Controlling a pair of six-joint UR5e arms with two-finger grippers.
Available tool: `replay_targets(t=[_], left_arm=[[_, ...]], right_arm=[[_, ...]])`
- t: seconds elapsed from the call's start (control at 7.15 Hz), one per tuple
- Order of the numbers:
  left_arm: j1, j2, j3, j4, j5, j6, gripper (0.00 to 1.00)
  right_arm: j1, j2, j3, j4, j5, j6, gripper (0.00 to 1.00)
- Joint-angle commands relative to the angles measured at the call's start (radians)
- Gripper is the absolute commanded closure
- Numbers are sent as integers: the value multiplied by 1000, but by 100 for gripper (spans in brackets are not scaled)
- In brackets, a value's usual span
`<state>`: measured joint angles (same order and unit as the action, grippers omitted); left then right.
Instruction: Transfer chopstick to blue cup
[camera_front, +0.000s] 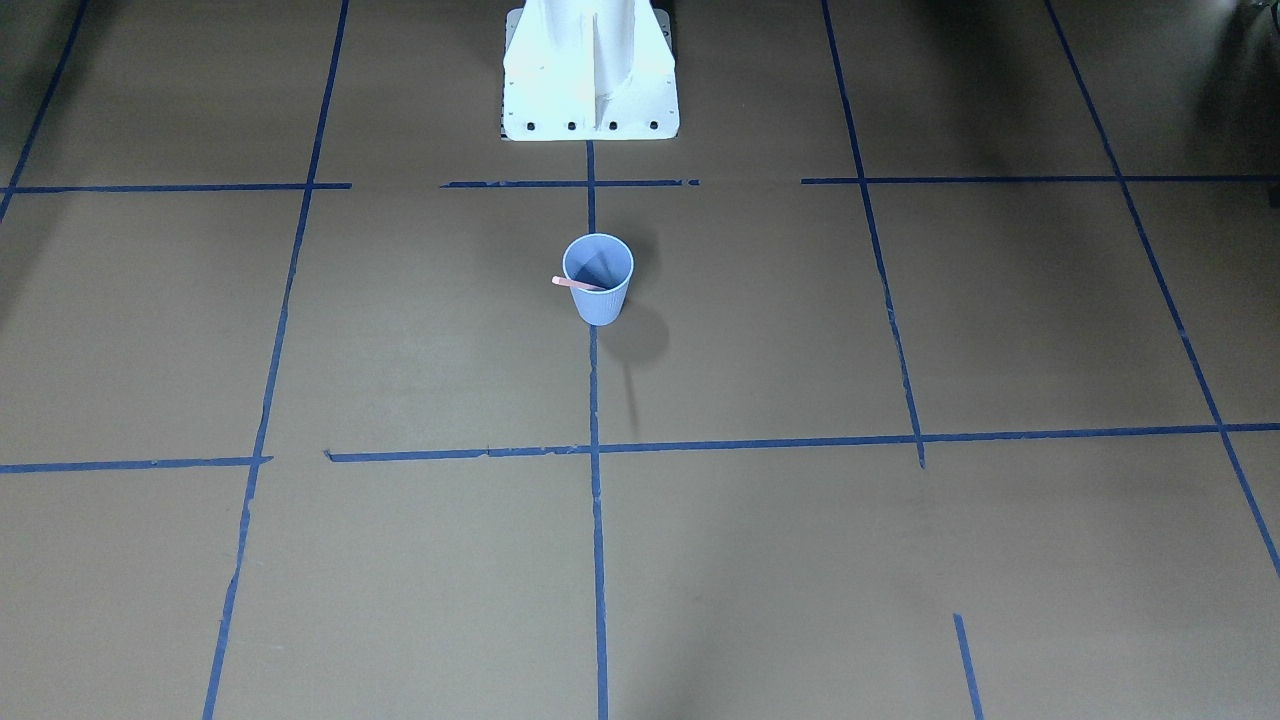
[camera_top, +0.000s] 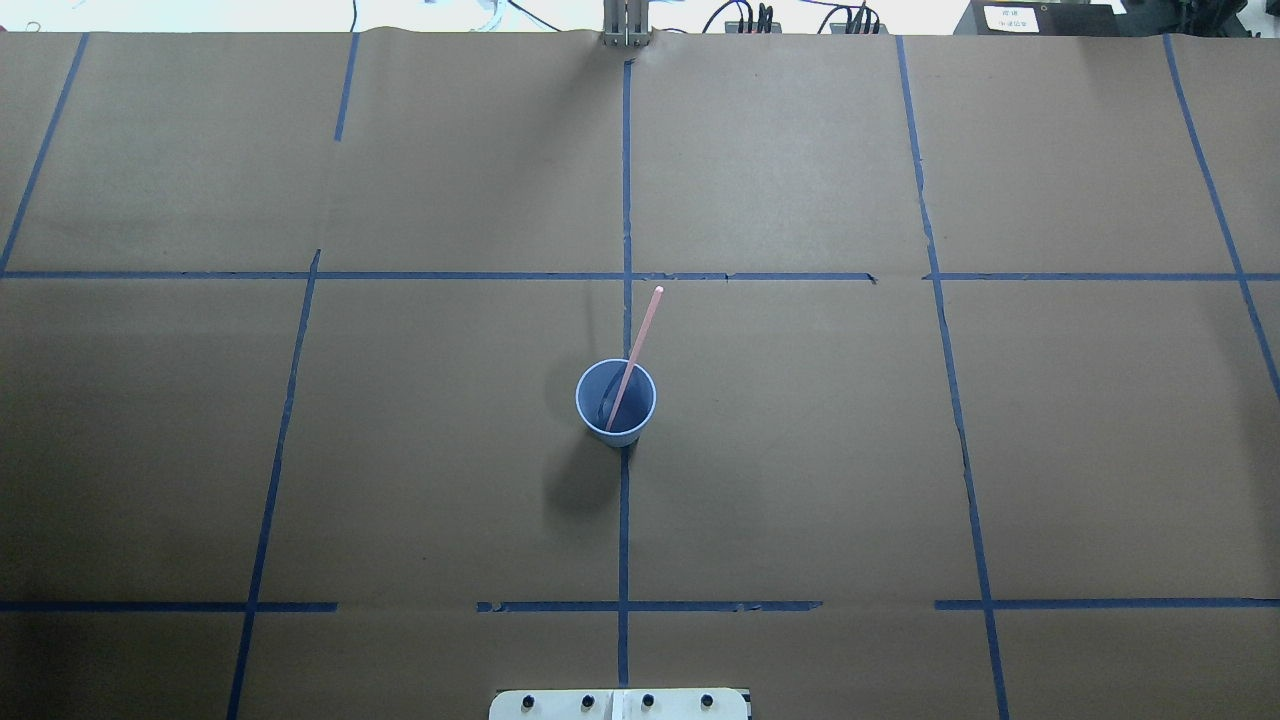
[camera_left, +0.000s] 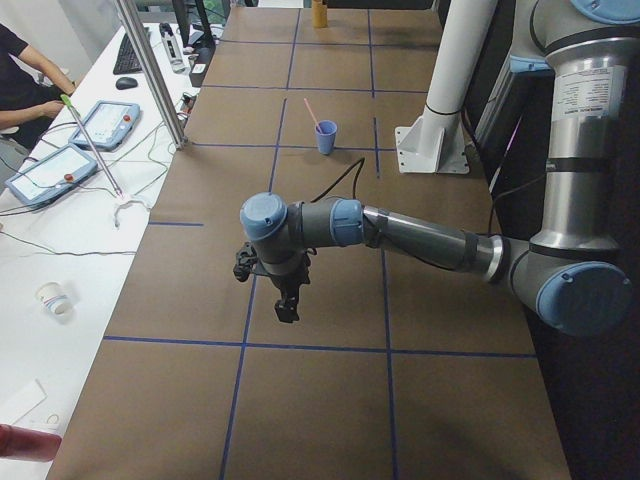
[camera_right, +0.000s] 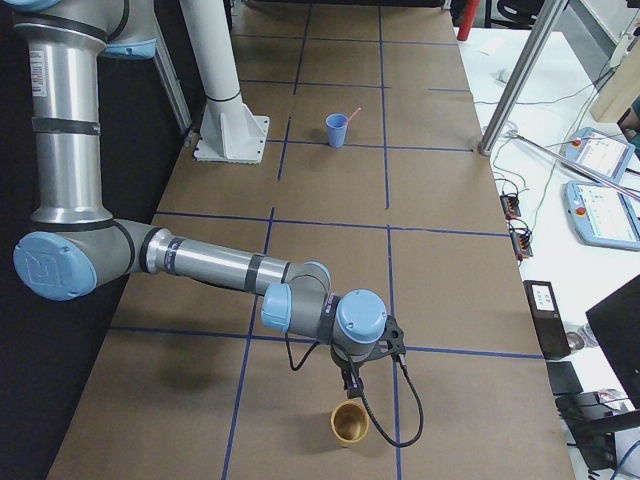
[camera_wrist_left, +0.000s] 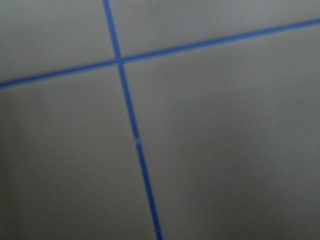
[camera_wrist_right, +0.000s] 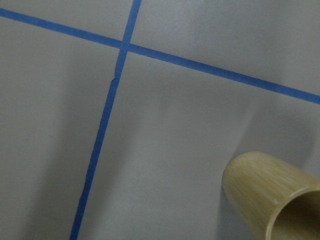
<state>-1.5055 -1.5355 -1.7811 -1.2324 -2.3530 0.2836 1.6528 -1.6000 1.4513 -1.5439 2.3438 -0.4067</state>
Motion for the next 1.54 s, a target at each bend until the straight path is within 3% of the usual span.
replay_targets(t=[0.0,0.14,0.98,1.4], left_arm=[[-15,24,36,-25,-3,62,0],[-16,28,32,-25,1,51,0],[-13,26,15,-27,3,-50,0],[-13,14,5,-29,-6,-47,0]], right_arm=[[-30,8,59,-1,3,75,0],[-80,-11,110,-2,0,182,0],[-151,-77,231,-16,6,370,0],[-153,-142,369,-90,-15,367,0]])
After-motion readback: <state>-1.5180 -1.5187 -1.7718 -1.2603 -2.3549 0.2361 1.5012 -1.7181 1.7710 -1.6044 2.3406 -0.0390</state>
